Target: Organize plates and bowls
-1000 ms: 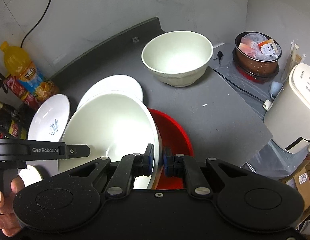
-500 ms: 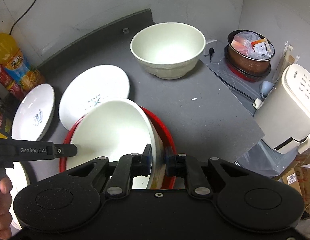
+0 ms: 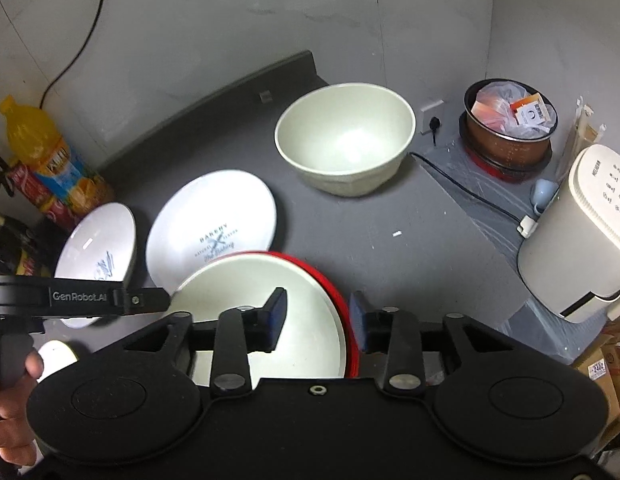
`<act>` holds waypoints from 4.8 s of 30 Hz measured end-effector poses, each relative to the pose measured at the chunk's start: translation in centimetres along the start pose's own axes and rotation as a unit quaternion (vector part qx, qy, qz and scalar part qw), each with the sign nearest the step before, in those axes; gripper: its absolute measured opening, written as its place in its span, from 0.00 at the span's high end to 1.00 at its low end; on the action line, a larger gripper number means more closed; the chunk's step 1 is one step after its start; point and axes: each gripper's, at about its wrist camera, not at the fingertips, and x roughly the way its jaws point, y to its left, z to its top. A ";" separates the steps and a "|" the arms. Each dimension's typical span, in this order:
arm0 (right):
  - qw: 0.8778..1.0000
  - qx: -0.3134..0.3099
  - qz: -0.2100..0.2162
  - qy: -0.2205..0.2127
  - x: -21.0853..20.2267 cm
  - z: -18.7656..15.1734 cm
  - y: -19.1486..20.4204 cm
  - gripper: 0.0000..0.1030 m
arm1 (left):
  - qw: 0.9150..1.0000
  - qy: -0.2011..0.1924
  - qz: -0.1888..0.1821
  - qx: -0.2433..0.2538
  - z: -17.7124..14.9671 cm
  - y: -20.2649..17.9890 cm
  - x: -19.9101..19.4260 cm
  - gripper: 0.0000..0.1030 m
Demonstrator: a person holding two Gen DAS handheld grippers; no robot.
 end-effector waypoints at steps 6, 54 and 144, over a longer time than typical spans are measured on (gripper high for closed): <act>1.000 0.005 0.014 -0.020 -0.4 0.9 -0.4 0.47 | 1.000 -0.013 0.006 0.006 1.2 -1.2 -0.4 0.51; 0.994 0.101 0.046 0.018 12.8 10.8 -9.0 0.53 | 0.998 -0.024 0.035 -0.048 13.8 -9.1 11.7 0.49; 0.999 0.042 0.007 0.009 -1.4 -3.1 1.5 0.80 | 0.998 -0.018 -0.053 -0.020 -2.7 -0.6 -0.9 0.93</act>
